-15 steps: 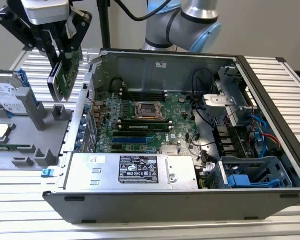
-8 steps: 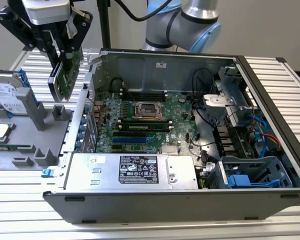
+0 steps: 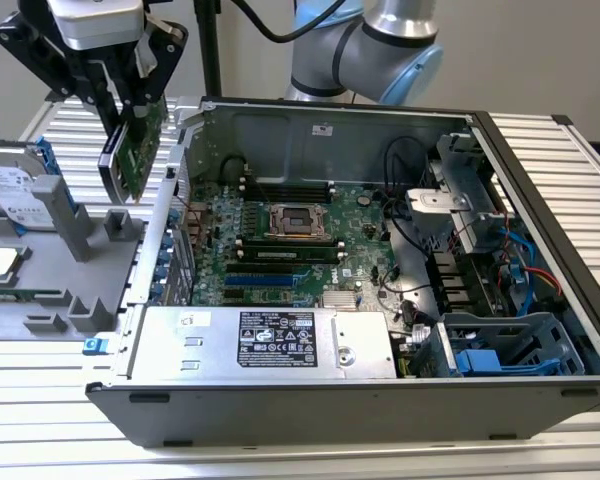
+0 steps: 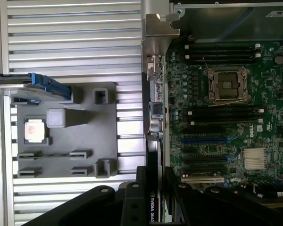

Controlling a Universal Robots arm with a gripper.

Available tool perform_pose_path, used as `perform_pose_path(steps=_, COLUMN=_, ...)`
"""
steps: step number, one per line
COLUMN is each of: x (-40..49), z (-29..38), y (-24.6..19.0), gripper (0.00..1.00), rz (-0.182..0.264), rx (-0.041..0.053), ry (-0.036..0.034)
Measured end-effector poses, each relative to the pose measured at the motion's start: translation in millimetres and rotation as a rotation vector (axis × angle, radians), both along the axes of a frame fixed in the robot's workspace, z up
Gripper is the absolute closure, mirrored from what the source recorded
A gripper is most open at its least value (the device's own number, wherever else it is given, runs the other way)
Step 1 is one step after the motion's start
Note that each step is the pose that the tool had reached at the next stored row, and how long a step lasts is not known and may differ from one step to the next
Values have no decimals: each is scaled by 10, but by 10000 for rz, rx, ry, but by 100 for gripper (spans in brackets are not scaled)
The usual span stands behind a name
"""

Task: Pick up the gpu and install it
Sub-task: 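Pick up the gpu and move the gpu toward the slot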

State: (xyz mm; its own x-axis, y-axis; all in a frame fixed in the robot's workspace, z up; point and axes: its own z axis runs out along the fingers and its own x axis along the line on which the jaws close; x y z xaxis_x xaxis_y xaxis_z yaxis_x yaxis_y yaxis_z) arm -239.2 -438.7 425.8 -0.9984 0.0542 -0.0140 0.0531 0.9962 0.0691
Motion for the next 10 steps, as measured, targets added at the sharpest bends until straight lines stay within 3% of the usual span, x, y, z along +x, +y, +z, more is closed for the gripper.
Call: perform_pose_path(steps=10, x=83, z=0, y=0, gripper=100, rz=0, rx=0, ry=0)
